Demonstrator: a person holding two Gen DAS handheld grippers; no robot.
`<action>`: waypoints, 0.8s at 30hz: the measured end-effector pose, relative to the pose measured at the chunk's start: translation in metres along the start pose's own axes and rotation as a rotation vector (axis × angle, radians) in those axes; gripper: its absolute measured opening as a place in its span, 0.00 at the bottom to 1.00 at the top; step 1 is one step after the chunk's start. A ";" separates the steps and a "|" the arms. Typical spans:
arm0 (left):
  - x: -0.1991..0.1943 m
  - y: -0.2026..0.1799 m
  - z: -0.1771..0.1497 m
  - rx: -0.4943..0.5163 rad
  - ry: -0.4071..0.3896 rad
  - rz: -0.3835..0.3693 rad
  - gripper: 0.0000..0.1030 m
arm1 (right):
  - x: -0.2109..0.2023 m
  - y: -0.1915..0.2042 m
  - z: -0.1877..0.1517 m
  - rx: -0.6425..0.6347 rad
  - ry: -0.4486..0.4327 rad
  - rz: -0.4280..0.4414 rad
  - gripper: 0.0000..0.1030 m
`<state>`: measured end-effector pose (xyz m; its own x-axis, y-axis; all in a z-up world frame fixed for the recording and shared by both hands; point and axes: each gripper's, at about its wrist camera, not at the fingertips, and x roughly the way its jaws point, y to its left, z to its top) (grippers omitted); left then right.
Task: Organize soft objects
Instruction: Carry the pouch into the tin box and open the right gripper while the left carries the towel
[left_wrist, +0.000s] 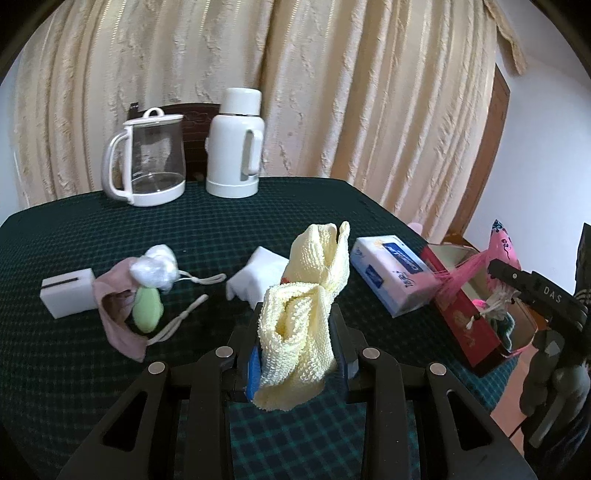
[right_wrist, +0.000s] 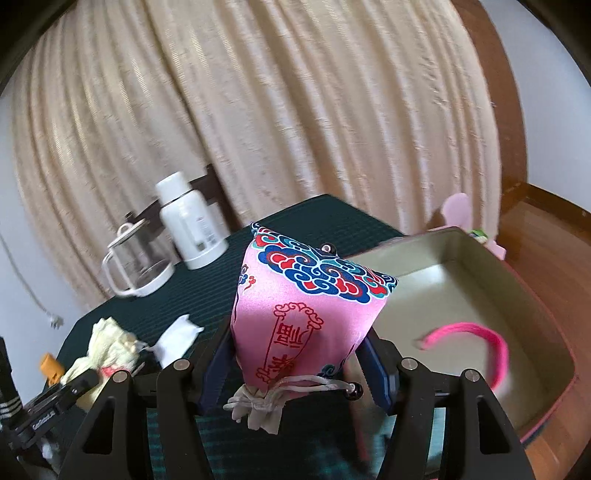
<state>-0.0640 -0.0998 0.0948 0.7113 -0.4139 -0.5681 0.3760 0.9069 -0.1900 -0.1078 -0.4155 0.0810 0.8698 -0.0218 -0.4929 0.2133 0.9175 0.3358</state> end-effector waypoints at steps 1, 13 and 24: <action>0.001 -0.004 0.000 0.007 0.003 -0.003 0.31 | -0.001 -0.004 0.001 0.008 -0.003 -0.007 0.64; 0.007 -0.036 0.000 0.063 0.017 -0.037 0.31 | -0.014 -0.038 0.002 0.068 -0.036 -0.066 0.64; 0.008 -0.047 0.000 0.084 0.026 -0.049 0.31 | -0.019 -0.058 -0.001 0.110 -0.045 -0.121 0.66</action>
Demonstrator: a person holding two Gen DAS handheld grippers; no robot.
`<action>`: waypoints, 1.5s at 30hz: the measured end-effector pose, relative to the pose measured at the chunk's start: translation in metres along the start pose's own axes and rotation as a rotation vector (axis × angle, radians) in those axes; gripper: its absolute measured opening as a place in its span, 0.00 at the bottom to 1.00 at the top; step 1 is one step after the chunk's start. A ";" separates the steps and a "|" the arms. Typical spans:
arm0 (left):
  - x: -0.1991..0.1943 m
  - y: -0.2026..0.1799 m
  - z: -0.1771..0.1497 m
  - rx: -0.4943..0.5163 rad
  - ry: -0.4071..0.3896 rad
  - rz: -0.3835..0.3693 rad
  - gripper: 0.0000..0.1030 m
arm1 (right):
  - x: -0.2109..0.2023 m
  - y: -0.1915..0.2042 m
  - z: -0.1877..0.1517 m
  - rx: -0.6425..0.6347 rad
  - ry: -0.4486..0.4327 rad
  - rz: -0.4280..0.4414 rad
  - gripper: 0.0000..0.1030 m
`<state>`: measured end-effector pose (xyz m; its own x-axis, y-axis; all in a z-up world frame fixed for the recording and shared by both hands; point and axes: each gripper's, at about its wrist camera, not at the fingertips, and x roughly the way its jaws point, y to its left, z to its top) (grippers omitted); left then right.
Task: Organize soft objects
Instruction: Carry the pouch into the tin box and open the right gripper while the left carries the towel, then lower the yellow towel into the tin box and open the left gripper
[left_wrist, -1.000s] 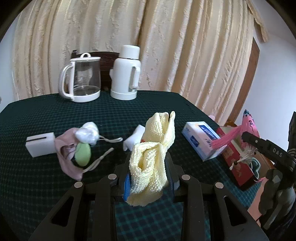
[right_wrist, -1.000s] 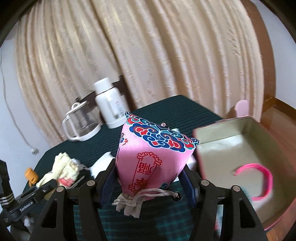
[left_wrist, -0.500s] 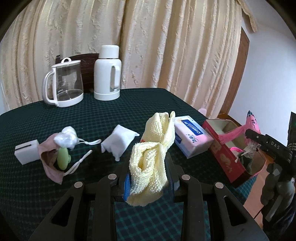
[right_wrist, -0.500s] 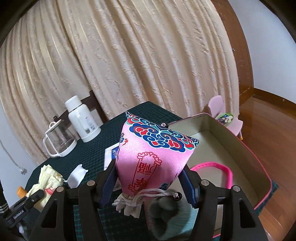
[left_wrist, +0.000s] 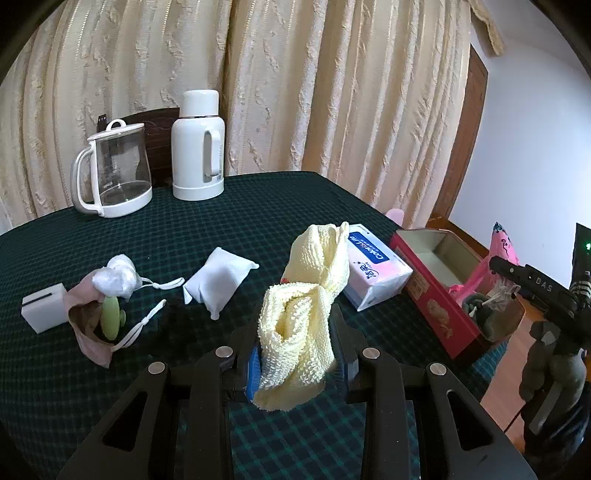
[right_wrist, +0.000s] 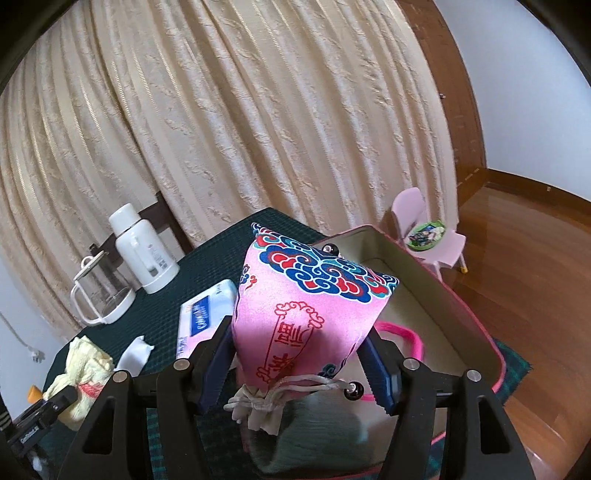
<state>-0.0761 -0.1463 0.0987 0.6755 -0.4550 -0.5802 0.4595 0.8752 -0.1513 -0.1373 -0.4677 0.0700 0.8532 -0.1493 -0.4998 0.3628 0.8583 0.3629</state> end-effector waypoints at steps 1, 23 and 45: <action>0.000 -0.001 0.000 0.001 0.001 -0.001 0.31 | 0.000 -0.003 0.000 0.004 0.002 -0.007 0.66; 0.012 -0.034 0.002 0.060 0.030 -0.043 0.31 | -0.005 -0.048 -0.006 0.090 -0.016 -0.108 0.73; 0.044 -0.103 0.024 0.152 0.057 -0.190 0.31 | -0.014 -0.064 -0.006 0.086 -0.079 -0.141 0.73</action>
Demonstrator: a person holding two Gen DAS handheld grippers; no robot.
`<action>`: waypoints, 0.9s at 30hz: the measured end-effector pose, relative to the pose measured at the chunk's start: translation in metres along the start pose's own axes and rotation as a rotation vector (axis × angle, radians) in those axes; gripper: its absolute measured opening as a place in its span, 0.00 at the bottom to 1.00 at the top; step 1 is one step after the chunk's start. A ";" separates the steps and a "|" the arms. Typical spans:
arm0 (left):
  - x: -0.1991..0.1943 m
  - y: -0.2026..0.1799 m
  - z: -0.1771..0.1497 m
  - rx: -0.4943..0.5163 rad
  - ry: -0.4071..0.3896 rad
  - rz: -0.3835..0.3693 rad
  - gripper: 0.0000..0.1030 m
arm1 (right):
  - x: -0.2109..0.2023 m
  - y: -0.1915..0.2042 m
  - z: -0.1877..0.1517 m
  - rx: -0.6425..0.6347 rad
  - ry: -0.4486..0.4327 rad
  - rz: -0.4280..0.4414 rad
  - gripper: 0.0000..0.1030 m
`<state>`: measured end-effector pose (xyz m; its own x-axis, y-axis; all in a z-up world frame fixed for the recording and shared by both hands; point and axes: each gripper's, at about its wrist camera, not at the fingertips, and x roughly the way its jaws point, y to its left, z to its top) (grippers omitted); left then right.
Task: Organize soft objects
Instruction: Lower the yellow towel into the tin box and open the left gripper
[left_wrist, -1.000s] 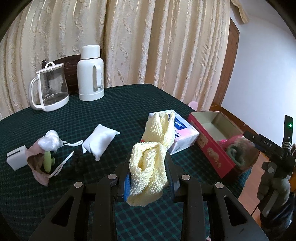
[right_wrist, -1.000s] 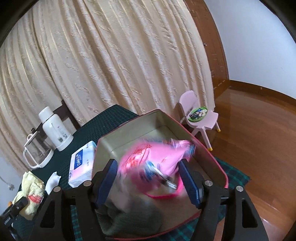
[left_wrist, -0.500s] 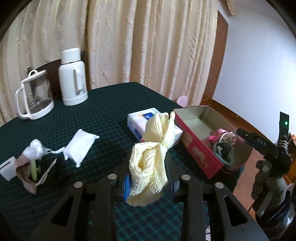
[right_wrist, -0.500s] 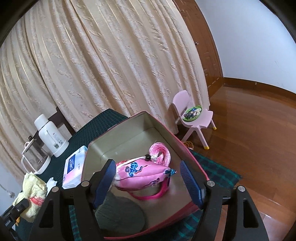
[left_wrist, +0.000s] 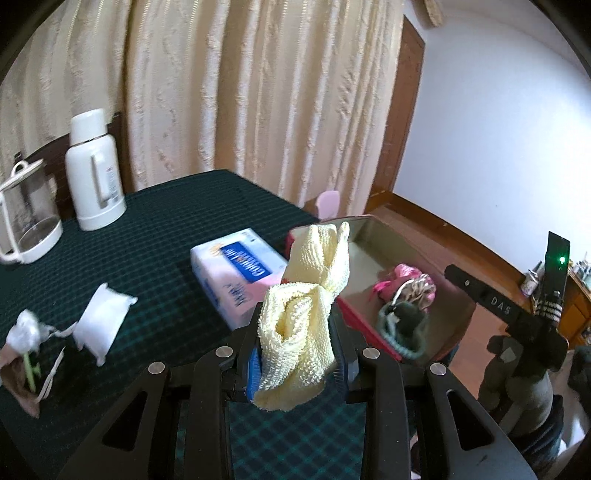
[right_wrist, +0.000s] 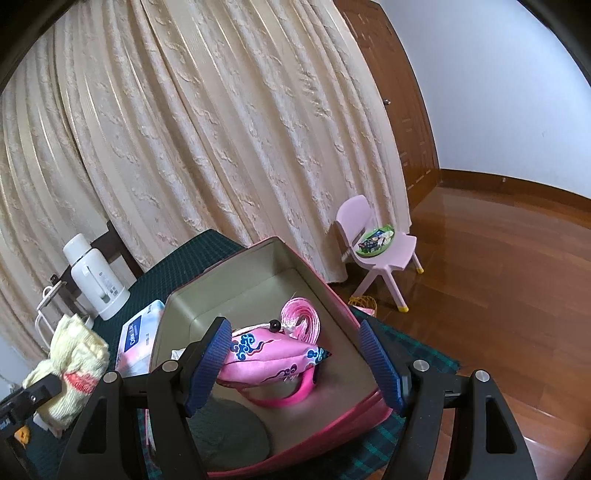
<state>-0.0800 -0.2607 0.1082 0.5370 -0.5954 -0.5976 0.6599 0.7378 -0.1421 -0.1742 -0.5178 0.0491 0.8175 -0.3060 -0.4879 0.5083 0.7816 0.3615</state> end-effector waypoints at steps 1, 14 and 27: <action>0.003 -0.004 0.002 0.009 -0.004 -0.008 0.31 | -0.001 0.000 0.000 0.001 -0.005 0.003 0.73; 0.043 -0.046 0.026 0.073 -0.008 -0.126 0.31 | -0.008 -0.002 0.001 -0.002 -0.046 0.015 0.76; 0.065 -0.069 0.029 0.062 0.007 -0.230 0.60 | -0.008 -0.007 0.000 0.020 -0.048 0.024 0.77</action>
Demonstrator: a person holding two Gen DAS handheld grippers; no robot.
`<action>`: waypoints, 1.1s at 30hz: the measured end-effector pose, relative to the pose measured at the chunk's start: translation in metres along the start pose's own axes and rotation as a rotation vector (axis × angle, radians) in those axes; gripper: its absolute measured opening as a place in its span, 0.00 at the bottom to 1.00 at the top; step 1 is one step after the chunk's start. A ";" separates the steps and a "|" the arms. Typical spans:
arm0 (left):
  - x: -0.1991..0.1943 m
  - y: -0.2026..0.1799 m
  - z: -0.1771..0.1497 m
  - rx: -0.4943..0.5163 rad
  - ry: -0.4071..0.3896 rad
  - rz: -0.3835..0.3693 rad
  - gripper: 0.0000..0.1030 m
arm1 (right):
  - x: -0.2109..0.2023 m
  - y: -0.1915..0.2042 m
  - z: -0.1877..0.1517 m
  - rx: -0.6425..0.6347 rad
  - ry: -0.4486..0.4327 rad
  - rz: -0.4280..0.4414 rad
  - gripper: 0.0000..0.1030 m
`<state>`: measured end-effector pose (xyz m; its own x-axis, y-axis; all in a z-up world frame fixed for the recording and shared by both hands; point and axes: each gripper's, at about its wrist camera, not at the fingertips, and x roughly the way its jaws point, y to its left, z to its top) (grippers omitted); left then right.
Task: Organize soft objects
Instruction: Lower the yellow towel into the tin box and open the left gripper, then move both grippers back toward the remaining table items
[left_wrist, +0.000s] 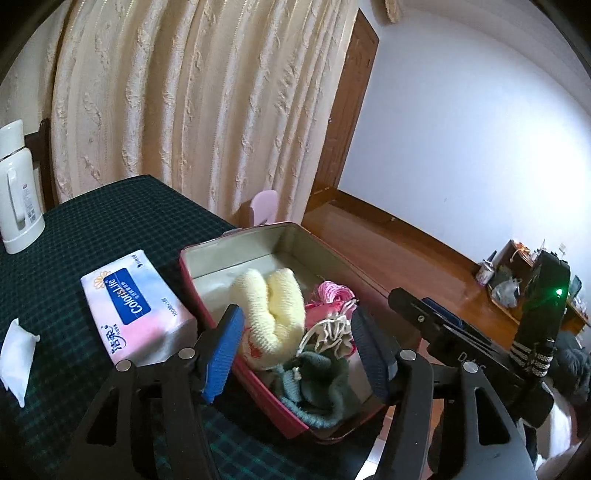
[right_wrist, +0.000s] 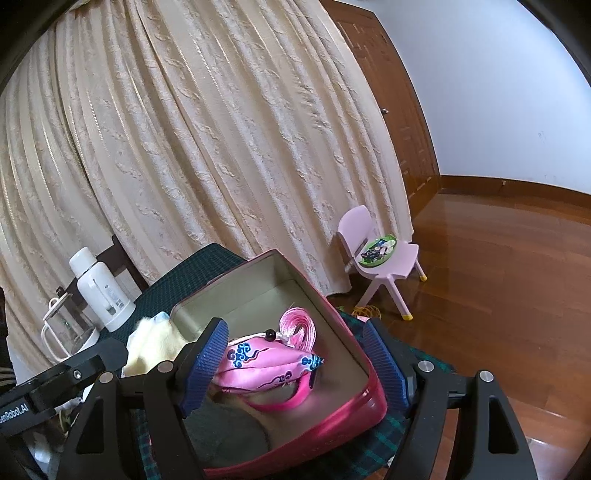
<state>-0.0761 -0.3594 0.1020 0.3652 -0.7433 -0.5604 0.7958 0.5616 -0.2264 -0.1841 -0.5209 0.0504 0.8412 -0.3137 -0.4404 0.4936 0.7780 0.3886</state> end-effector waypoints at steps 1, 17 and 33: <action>0.000 0.000 0.000 -0.001 -0.001 0.003 0.60 | 0.000 0.001 0.000 -0.002 0.000 0.003 0.77; -0.019 0.024 -0.018 -0.063 0.001 0.057 0.60 | -0.002 0.016 -0.002 -0.043 0.012 0.040 0.80; -0.052 0.052 -0.036 -0.115 -0.026 0.141 0.60 | -0.004 0.060 -0.010 -0.150 0.035 0.136 0.85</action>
<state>-0.0712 -0.2790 0.0906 0.4828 -0.6627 -0.5724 0.6762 0.6975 -0.2371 -0.1595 -0.4675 0.0675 0.8881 -0.1833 -0.4215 0.3356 0.8852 0.3222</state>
